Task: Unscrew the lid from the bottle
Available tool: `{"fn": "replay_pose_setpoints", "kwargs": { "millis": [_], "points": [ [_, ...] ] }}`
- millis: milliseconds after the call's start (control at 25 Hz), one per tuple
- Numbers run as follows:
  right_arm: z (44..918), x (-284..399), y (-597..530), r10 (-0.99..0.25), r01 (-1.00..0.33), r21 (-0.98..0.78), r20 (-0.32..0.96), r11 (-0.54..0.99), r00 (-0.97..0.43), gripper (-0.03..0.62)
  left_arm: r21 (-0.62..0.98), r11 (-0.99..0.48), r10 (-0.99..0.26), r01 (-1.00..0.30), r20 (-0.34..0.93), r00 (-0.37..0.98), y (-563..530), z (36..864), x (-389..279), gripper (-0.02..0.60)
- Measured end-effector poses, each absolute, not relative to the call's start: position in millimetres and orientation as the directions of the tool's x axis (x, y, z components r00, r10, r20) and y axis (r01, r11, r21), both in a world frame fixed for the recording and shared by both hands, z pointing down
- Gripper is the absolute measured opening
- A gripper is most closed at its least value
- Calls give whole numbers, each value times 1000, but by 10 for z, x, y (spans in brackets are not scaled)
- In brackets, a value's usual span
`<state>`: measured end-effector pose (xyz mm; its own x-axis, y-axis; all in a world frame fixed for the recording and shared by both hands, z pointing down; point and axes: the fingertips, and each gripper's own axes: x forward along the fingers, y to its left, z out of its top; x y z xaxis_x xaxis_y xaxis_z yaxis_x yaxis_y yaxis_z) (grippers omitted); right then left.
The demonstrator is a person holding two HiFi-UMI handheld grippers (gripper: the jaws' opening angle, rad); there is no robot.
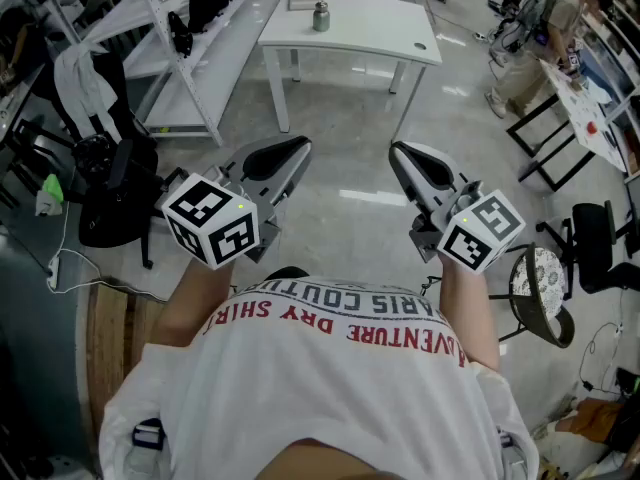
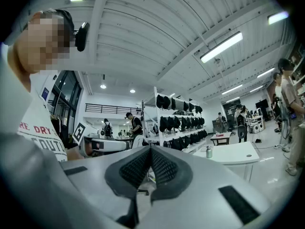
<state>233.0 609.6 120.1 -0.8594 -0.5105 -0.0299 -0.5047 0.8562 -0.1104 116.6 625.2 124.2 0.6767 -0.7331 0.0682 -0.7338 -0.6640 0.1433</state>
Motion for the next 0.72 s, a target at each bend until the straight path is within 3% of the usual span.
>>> {"fn": "replay_pose_setpoints", "kwargs": {
  "millis": [720],
  "points": [
    [1773,2528,5694,-578,-568,-181,-5,803,-816,26,171,-650,-735,-741,110,669,5954,1803,1130,40]
  ]
}}
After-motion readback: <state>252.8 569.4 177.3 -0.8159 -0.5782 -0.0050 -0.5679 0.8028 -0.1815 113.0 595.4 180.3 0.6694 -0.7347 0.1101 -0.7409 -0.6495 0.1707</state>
